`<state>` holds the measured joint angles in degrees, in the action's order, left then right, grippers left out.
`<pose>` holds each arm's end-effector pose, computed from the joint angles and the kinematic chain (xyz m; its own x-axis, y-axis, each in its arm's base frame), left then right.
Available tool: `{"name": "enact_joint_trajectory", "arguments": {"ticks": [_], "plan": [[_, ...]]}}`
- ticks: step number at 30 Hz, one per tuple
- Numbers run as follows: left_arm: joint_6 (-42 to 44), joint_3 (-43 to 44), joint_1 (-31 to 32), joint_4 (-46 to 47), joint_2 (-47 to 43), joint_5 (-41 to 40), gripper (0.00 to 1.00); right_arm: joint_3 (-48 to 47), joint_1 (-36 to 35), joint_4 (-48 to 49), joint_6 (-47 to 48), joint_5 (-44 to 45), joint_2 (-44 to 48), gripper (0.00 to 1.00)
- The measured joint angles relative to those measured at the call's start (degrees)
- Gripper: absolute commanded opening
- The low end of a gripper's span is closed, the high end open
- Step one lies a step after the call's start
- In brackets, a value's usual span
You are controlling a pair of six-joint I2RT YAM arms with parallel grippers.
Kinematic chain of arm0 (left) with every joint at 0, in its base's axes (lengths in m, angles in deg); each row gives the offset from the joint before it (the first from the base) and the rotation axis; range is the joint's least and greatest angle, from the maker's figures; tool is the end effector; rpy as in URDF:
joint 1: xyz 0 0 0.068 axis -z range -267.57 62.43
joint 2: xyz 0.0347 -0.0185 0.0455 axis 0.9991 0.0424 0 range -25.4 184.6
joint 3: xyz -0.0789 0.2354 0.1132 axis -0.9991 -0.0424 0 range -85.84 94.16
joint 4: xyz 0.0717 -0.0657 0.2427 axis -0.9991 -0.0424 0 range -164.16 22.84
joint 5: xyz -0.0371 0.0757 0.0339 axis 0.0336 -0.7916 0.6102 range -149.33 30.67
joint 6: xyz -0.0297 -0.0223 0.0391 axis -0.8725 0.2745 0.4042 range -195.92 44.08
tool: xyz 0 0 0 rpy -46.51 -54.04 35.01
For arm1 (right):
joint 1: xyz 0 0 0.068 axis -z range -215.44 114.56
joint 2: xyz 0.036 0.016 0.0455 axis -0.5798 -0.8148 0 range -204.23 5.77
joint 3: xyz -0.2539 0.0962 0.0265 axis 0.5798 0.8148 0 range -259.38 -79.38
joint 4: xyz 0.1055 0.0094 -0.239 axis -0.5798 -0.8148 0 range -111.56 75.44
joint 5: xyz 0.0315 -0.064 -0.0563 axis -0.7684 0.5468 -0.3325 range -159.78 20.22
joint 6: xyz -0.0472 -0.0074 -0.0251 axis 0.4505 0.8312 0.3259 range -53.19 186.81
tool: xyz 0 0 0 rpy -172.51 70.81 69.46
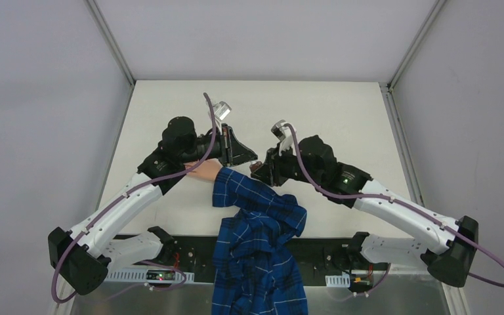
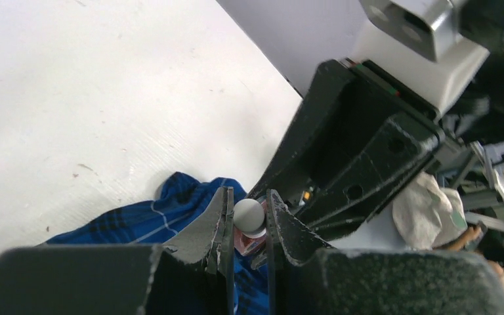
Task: Paint the nails
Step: Unscrew the nail polish bottle.
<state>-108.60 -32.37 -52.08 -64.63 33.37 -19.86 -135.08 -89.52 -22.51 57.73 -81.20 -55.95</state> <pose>0.1773 -0.1541 0.3714 -0.5543 -0.1168 -0.8241 0.7910 0.2341 -0.5652 0.1412 0.2070 0.3536 -0.2829 -0.1267 -0.9507 -0.8728 0.4451 0.2003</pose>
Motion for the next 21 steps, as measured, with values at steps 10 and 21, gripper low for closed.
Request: {"name": "enact_joint_trajectory", "arguments": {"ticks": [10, 21], "plan": [[-1.5, -0.8, -2.4, 1.7, 2.4, -10.1, 0.00, -8.2, -6.4, -2.1, 4.9, 23.8, -11.6, 0.00], [-2.1, -1.9, -6.2, 2.3, 4.2, -16.3, 0.00, -17.8, -9.9, -2.5, 11.3, 40.7, -25.9, 0.00]]}}
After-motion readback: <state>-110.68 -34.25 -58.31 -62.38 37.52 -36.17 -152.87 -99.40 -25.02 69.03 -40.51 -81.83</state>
